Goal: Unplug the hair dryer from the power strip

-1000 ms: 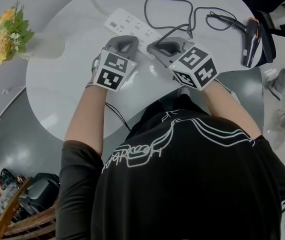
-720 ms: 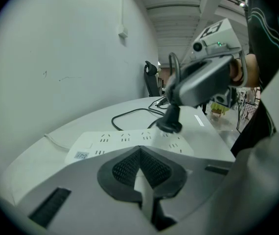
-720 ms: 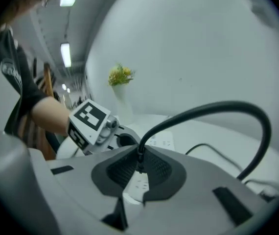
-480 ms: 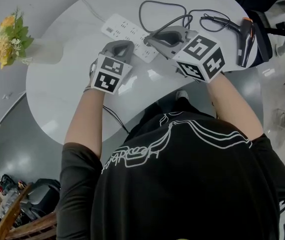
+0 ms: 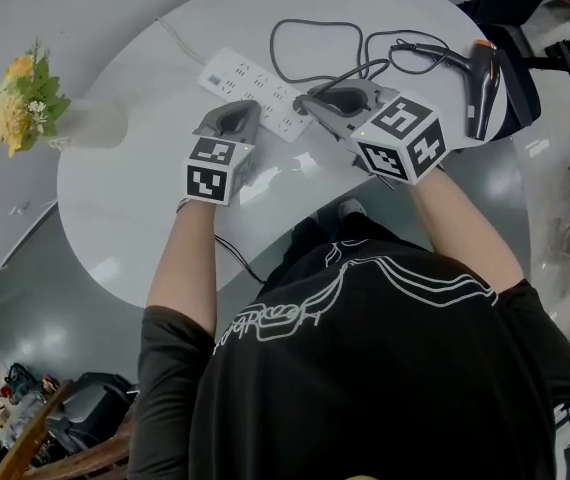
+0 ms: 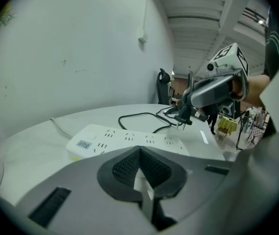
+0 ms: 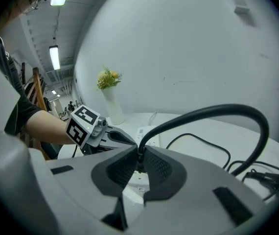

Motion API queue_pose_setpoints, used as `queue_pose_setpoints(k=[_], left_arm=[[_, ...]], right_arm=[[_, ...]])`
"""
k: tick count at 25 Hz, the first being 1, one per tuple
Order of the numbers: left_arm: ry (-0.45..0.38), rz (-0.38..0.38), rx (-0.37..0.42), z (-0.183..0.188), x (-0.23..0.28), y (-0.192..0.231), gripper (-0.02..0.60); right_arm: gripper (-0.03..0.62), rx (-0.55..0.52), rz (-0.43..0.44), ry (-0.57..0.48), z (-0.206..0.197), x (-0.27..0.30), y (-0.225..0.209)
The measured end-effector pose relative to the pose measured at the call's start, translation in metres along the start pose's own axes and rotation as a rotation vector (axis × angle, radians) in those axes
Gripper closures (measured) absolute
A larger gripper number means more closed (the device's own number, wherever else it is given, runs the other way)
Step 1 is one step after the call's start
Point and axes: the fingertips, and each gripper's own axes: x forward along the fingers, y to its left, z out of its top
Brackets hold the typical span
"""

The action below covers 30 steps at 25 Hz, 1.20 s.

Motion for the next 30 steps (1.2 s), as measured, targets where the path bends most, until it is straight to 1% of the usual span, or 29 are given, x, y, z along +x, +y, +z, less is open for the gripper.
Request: queue_pose_setpoints(k=[3, 5, 7, 10, 13, 14, 17, 18, 20, 22, 25, 30], left_arm=[[0.009, 0.019, -0.014, 0.002, -0.002, 0.000, 0.580], [-0.007, 0.033, -0.037, 0.006, -0.006, -0.002, 0.580], [-0.039, 0.033, -0.094, 0.012, -0.012, -0.008, 0.580], [-0.086, 0.013, -0.203, 0.022, -0.025, -0.020, 0.580], [-0.121, 0.002, -0.249, 0.035, -0.040, -0.039, 0.580], [-0.144, -0.001, -0.273, 0.041, -0.047, -0.045, 0.580], [-0.232, -0.013, -0.394, 0.064, -0.070, -0.064, 0.580], [-0.255, -0.010, -0.425, 0.070, -0.078, -0.070, 0.580], [-0.282, 0.018, -0.463, 0.079, -0.092, -0.081, 0.580], [-0.302, 0.047, -0.477, 0.087, -0.104, -0.095, 0.580], [-0.340, 0.068, -0.468, 0.100, -0.121, -0.124, 0.580], [-0.365, 0.132, -0.438, 0.117, -0.147, -0.164, 0.580]], right_arm=[[0.566, 0.029, 0.010, -0.013, -0.003, -0.008, -0.003], [0.566, 0.043, 0.019, -0.025, -0.002, -0.014, -0.004], [0.566, 0.043, 0.025, -0.035, -0.002, -0.020, -0.005], [0.566, 0.048, 0.039, -0.058, 0.002, -0.030, -0.006], [0.566, 0.050, 0.062, -0.086, 0.006, -0.042, -0.004], [0.566, 0.053, 0.074, -0.098, 0.007, -0.047, -0.003], [0.565, 0.052, 0.117, -0.124, 0.012, -0.064, 0.002], [0.565, 0.049, 0.131, -0.133, 0.013, -0.071, 0.004], [0.565, 0.047, 0.152, -0.158, 0.017, -0.085, 0.007], [0.565, 0.058, 0.175, -0.186, 0.019, -0.100, 0.008], [0.565, 0.065, 0.216, -0.214, 0.020, -0.123, 0.015], [0.563, -0.020, 0.265, -0.251, 0.026, -0.160, 0.033]])
